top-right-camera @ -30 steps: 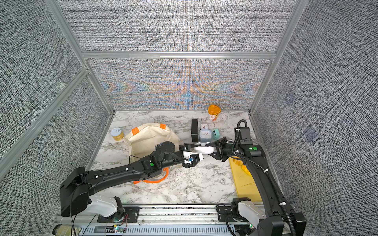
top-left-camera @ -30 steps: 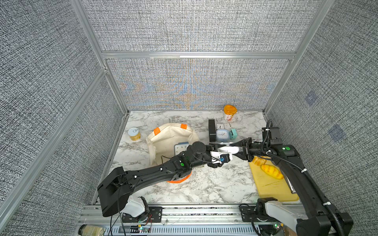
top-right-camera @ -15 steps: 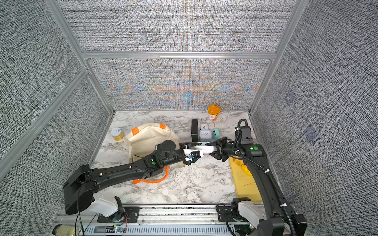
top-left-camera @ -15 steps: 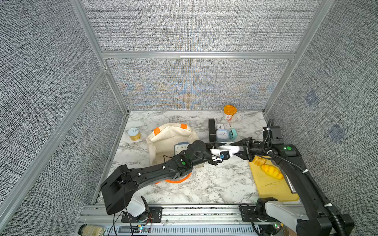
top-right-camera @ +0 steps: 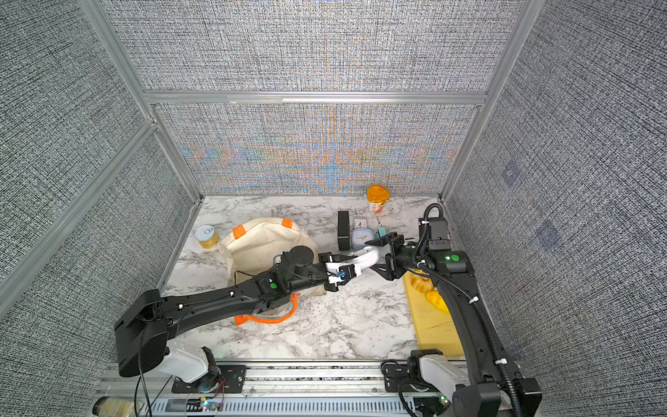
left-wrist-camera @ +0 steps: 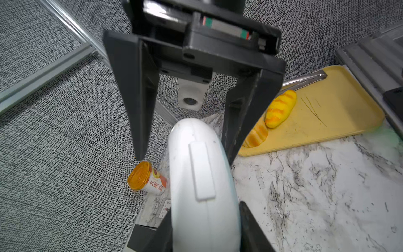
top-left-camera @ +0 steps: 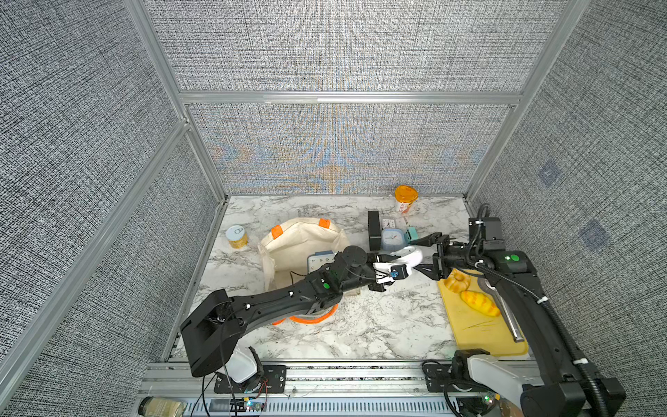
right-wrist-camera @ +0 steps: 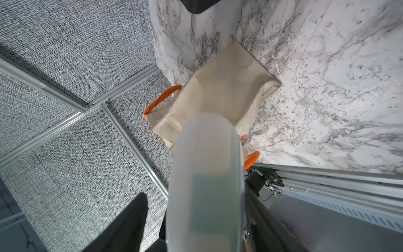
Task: Take the alarm clock out of the canvas bag
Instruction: Place the alarm at the center of the board.
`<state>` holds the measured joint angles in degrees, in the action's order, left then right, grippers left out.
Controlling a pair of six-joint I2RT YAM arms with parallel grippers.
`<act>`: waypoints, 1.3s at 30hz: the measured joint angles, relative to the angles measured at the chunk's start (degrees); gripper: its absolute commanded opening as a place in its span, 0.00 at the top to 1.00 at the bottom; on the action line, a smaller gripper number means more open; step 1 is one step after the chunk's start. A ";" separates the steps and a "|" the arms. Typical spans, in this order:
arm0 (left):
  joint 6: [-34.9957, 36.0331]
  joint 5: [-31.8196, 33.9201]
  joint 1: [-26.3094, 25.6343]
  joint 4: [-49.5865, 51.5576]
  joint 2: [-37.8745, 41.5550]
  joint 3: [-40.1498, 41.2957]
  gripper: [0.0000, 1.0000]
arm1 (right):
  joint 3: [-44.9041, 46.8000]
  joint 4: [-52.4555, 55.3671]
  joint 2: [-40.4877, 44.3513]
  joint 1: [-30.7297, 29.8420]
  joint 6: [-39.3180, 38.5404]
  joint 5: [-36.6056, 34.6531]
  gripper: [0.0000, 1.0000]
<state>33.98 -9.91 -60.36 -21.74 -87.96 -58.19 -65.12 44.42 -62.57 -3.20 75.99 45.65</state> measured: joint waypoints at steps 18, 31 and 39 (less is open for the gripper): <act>-10.34 -19.30 6.71 9.92 -23.21 -21.92 0.75 | -19.08 24.13 -1.86 5.57 -27.19 -27.71 0.23; -19.52 -17.09 7.65 8.79 -34.42 -26.51 0.73 | -15.56 23.47 -0.48 5.57 -28.50 -30.10 0.23; -22.62 -17.62 7.87 10.01 -40.57 -33.09 0.73 | -13.27 22.18 0.17 5.57 -28.17 -29.16 0.24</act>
<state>11.35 -27.53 -52.49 -11.73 -128.53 -91.29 -78.39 66.61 -62.39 2.37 47.81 16.49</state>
